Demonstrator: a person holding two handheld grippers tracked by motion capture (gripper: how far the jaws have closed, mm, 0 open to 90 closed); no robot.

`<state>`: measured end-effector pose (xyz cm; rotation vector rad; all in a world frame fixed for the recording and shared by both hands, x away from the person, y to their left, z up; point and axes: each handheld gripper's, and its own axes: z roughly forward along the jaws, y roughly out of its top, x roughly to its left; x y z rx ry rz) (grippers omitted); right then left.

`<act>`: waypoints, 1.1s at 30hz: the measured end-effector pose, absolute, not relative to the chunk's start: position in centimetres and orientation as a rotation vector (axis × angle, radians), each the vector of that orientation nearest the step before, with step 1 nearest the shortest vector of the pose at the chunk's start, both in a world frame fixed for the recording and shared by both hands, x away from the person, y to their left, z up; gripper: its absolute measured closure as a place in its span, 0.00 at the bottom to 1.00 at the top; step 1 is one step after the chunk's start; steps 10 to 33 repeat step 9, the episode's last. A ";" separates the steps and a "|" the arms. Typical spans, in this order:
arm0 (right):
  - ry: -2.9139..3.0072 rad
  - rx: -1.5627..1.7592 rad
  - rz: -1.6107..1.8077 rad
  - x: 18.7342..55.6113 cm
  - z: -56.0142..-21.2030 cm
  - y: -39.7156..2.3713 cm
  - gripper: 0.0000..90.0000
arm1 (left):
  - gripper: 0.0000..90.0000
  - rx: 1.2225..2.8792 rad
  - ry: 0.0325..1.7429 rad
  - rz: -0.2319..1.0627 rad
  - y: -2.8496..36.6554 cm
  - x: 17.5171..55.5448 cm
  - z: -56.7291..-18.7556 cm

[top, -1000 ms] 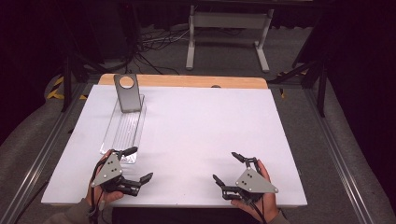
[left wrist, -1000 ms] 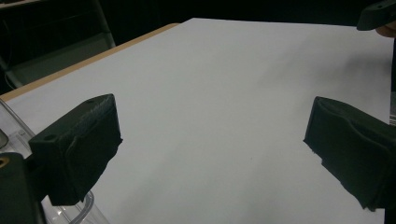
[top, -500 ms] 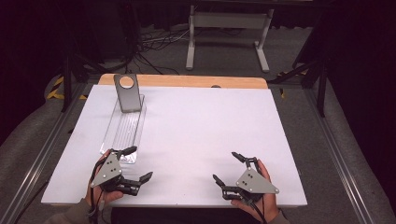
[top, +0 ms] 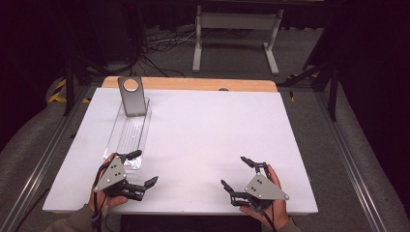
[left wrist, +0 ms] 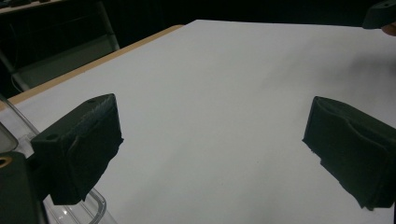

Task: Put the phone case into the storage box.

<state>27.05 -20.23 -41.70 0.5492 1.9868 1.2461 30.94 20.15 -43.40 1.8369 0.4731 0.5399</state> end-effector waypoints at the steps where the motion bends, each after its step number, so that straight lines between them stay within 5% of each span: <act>1: 1.989 0.549 1.243 27.1 -41.8 -20.2 0.14 | 0.05 1.841 0.476 0.525 20.2 31.0 -43.4; 33: 1.996 0.553 1.219 27.3 -41.9 -20.1 0.14 | 0.06 1.853 0.476 0.522 20.1 31.1 -43.5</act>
